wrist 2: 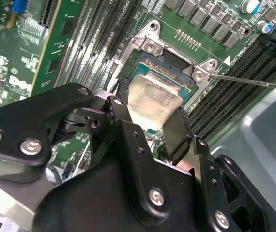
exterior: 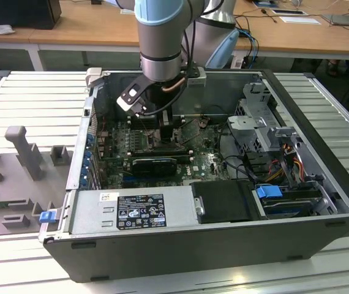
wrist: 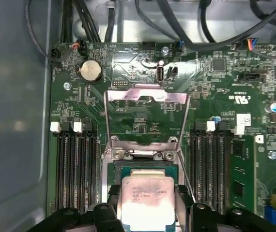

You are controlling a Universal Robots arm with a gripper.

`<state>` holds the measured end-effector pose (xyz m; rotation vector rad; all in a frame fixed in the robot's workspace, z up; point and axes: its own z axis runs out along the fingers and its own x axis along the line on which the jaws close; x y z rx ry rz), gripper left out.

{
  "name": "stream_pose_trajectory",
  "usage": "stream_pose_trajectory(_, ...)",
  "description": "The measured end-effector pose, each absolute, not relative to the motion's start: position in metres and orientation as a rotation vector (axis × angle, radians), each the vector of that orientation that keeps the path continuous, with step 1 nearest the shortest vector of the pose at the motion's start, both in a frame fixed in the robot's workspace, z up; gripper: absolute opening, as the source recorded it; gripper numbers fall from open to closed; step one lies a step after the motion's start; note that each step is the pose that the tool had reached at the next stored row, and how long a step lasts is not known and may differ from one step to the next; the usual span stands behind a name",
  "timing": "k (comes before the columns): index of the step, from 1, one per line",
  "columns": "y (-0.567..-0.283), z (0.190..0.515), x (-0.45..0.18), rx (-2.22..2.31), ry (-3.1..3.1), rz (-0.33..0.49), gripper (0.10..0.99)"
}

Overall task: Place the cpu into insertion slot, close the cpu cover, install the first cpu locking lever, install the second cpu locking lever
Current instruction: 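Place the cpu into insertion slot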

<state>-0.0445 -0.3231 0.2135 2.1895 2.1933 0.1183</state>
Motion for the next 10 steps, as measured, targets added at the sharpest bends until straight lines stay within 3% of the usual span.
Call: stream_pose_trajectory(10,-0.3188,0.2034,-0.0453,2.194,2.188,0.118,0.525)
